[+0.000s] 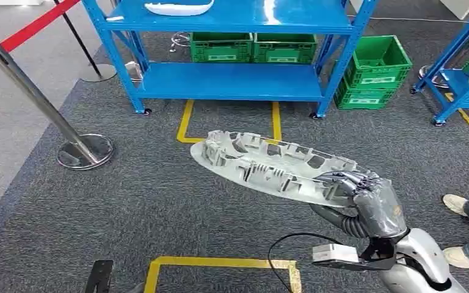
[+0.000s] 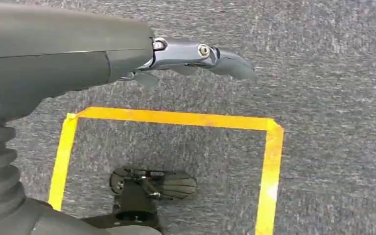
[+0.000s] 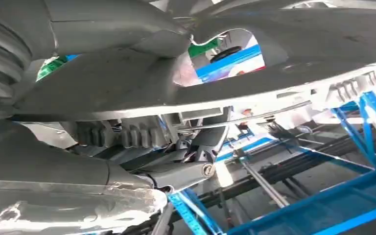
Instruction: Take the parts from the cabinet and place them on the table.
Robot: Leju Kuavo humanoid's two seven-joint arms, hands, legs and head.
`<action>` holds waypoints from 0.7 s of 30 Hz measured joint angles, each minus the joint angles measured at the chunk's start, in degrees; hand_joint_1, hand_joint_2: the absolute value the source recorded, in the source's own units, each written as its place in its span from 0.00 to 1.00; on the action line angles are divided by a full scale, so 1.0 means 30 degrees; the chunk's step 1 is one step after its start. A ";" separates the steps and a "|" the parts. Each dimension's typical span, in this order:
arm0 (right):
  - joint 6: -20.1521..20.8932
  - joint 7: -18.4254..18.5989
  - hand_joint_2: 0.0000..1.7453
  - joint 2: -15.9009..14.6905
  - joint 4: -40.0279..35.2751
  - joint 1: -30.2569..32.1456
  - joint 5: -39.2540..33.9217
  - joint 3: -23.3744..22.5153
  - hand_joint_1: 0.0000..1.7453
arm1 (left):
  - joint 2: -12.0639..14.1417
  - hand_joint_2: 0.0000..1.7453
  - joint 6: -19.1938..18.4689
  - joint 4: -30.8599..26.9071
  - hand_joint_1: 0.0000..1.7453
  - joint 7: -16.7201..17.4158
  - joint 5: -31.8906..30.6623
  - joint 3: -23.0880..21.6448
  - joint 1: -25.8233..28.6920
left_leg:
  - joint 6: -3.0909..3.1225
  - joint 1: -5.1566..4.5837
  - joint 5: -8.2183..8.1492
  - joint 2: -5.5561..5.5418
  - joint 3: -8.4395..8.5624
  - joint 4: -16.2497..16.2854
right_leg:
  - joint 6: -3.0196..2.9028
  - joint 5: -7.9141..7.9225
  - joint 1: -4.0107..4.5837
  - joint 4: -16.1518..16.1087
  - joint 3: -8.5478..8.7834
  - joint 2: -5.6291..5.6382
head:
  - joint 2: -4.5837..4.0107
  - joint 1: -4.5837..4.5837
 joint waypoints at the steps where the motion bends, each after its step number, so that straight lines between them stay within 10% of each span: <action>1: 0.0000 0.0000 1.00 0.0000 -0.0007 -0.0018 -0.0007 0.0000 1.00 | -0.0022 1.00 0.0000 0.0000 0.00 0.0000 0.0000 0.0000 0.0000 | -0.0118 0.0089 -0.0059 0.0056 -0.0057 0.0165 | 0.0111 0.0722 -0.0057 -0.1743 0.0976 -0.0253 | 0.0000 0.0000; 2: 0.0000 0.0000 1.00 0.0007 0.0000 -0.0057 -0.0007 0.0000 1.00 | -0.0001 1.00 0.0000 0.0000 0.00 0.0000 0.0000 0.0000 0.0001 | -0.0310 0.0101 -0.0152 0.0135 -0.0127 0.0421 | 0.0306 0.0695 -0.0064 -0.3102 0.1662 -0.0816 | 0.0000 0.0029; 4: -0.0007 0.0007 1.00 0.0058 0.0000 -0.0057 0.0014 -0.0007 1.00 | 0.0036 1.00 0.0015 0.0000 0.00 0.0007 0.0000 -0.0007 -0.0003 | -0.0542 -0.0098 -0.0159 0.0188 -0.0174 0.0558 | -0.0423 0.0754 -0.0050 -0.2823 0.1548 -0.0459 | 0.0000 -0.0057; 7: 0.0015 -0.0008 1.00 0.0058 -0.0007 -0.0056 0.0007 -0.0036 1.00 | 0.0044 1.00 0.0007 0.0000 0.00 0.0000 0.0014 0.0000 0.0010 | -0.0785 -0.0009 -0.0002 0.0507 -0.0233 0.0522 | -0.0867 0.1006 -0.0003 -0.2699 0.1271 -0.0119 | 0.0000 -0.0102; 11: 0.0066 -0.0008 1.00 0.0073 -0.0007 -0.0121 0.0014 -0.0058 1.00 | 0.0044 1.00 0.0015 0.0000 0.00 -0.0007 0.0022 -0.0007 -0.0017 | -0.0986 0.0037 -0.3004 -0.0407 -0.2107 0.5096 | -0.1302 0.1309 0.0001 -0.2707 0.0915 0.0408 | 0.0000 -0.0132; 13: 0.0088 -0.0008 1.00 0.0073 -0.0007 -0.0119 0.0007 -0.0058 1.00 | 0.0044 1.00 0.0015 0.0000 0.00 -0.0007 0.0022 -0.0007 -0.0014 | -0.0900 0.0024 -0.3580 -0.0421 -0.2838 0.6890 | -0.1308 0.1402 0.0061 -0.2701 0.0761 0.0735 | 0.0000 -0.0124; 17: 0.0102 -0.0022 1.00 0.0073 -0.0007 -0.0157 0.0007 -0.0066 1.00 | 0.0015 1.00 0.0015 0.0000 0.00 -0.0007 0.0022 -0.0007 -0.0045 | -0.0425 0.0007 -0.1158 -0.1235 0.0151 0.1917 | -0.1163 0.1535 0.0076 -0.2702 0.0692 0.1538 | 0.0000 -0.0132; 18: 0.0102 -0.0030 1.00 0.0073 -0.0007 -0.0193 0.0007 -0.0088 1.00 | 0.0037 1.00 0.0015 0.0000 0.00 -0.0007 0.0036 -0.0007 -0.0080 | -0.0260 0.0060 -0.1410 -0.1947 0.0610 0.1091 | -0.1046 0.1558 0.0134 -0.2659 0.0573 0.1681 | 0.0000 -0.0109; 21: 0.0109 -0.0030 1.00 0.0073 -0.0007 -0.0272 0.0015 -0.0153 1.00 | -0.0007 1.00 0.0007 0.0000 0.00 -0.0029 0.0087 -0.0007 -0.0141 | -0.0395 -0.0037 -0.1393 -0.1579 0.0563 0.0839 | -0.0627 0.1827 -0.0089 -0.2889 0.0363 0.2137 | 0.0000 -0.0124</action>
